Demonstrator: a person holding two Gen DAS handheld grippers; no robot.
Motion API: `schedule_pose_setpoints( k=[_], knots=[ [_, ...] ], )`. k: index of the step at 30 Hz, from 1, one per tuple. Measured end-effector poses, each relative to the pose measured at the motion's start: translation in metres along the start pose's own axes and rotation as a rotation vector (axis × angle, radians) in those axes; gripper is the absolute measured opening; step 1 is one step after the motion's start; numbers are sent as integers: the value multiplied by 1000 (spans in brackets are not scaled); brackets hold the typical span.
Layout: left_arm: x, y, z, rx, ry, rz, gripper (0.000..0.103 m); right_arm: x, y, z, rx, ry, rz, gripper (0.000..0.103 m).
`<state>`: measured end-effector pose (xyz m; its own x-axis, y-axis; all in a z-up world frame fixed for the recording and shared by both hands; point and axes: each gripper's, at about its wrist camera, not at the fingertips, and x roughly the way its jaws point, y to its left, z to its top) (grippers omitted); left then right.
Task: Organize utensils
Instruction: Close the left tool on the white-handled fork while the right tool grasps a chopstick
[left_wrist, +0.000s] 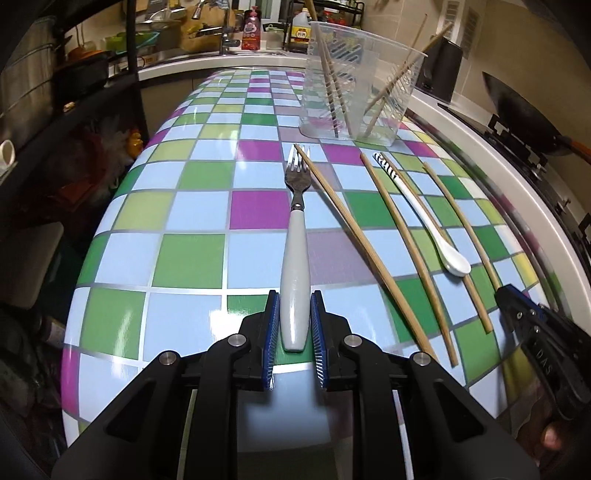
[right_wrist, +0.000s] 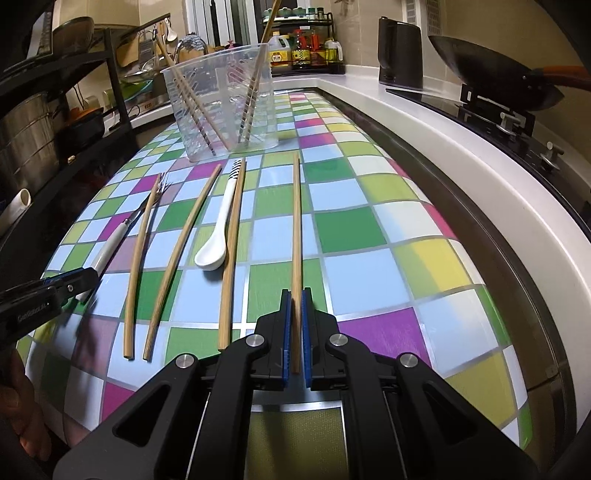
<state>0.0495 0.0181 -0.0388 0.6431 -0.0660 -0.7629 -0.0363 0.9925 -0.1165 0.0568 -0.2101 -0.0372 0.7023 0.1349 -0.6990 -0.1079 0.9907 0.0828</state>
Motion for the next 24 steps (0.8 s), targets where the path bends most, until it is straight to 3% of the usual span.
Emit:
schedule_pose_setpoints(
  k=[6, 9, 12, 15, 17, 24],
  knots=[
    [2, -1, 3, 1, -7, -1, 19, 1, 2, 0, 2, -4, 7, 7],
    [3, -4, 4, 5, -15, -12, 27, 0, 3, 0, -2, -5, 17, 7],
    [4, -8, 3, 15, -22, -5, 28, -1, 3, -2, -7, -10, 24, 7],
    [5, -9, 4, 19, -28, 1, 27, -1, 3, -2, -15, -14, 23, 6],
    [5, -8, 4, 13, -32, 9, 18, -1, 3, -3, -10, -14, 27, 6],
    [3, -1, 1, -14, -49, 34, 18, -1, 2, -3, -2, -18, 22, 6]
  ],
)
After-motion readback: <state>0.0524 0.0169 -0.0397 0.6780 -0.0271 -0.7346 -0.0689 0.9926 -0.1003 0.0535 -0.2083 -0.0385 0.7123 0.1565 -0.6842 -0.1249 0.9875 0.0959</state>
